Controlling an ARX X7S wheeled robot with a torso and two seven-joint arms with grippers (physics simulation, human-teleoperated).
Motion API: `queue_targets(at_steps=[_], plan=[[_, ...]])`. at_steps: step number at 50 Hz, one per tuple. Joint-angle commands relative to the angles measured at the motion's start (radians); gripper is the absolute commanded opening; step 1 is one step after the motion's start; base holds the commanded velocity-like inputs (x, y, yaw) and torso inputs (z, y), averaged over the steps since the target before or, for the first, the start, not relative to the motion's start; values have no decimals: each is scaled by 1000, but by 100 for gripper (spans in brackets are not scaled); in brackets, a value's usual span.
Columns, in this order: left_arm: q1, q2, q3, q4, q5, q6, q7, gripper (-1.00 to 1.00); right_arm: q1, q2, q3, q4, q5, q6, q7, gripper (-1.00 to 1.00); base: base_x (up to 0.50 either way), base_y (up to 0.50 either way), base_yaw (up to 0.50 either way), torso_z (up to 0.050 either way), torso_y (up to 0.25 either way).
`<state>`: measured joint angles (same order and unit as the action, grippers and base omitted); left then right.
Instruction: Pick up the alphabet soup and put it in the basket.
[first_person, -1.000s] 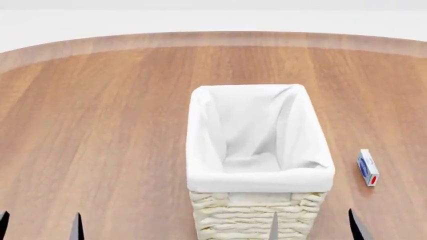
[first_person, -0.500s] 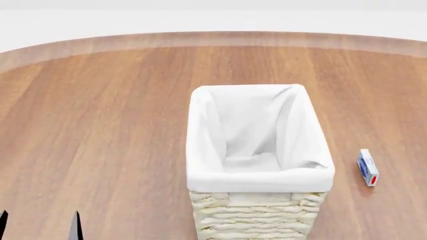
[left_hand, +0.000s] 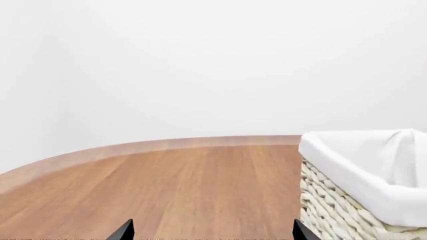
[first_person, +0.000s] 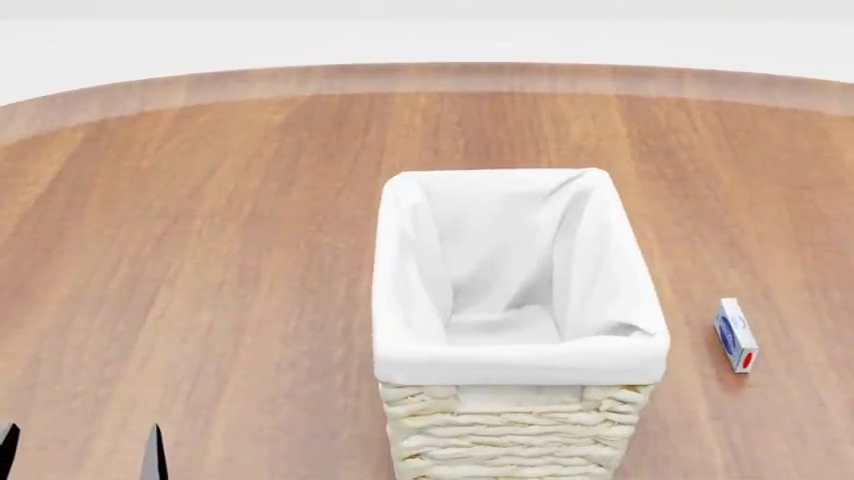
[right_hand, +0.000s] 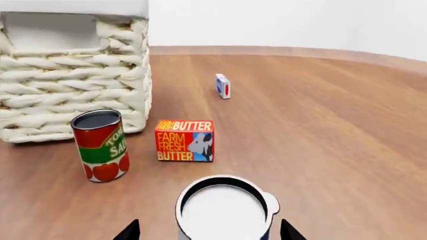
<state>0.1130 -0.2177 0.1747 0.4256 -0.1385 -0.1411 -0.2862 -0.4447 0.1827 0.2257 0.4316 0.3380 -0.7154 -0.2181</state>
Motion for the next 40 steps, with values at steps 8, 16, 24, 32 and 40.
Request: queue_targets(at_steps=[8, 16, 24, 32, 40], plan=[[-7, -15, 14, -10, -14, 3, -17, 100, 52, -26, -4, 181, 14, -98, -41, 100, 0, 0, 0, 0, 0], [-8, -22, 19, -8, -19, 3, -25, 100, 51, -26, -7, 171, 14, -95, -37, 100, 0, 0, 0, 0, 0], [-10, -26, 24, -12, -25, 5, -30, 100, 59, -21, -4, 175, 10, -90, -24, 100, 0, 0, 0, 0, 0], [-11, -32, 30, -12, -29, 4, -35, 100, 84, -15, 7, 200, 17, -99, -16, 100, 0, 0, 0, 0, 0], [-11, -37, 33, -10, -35, 3, -41, 100, 139, -6, 23, 279, 27, -115, -14, 100, 0, 0, 0, 0, 0]])
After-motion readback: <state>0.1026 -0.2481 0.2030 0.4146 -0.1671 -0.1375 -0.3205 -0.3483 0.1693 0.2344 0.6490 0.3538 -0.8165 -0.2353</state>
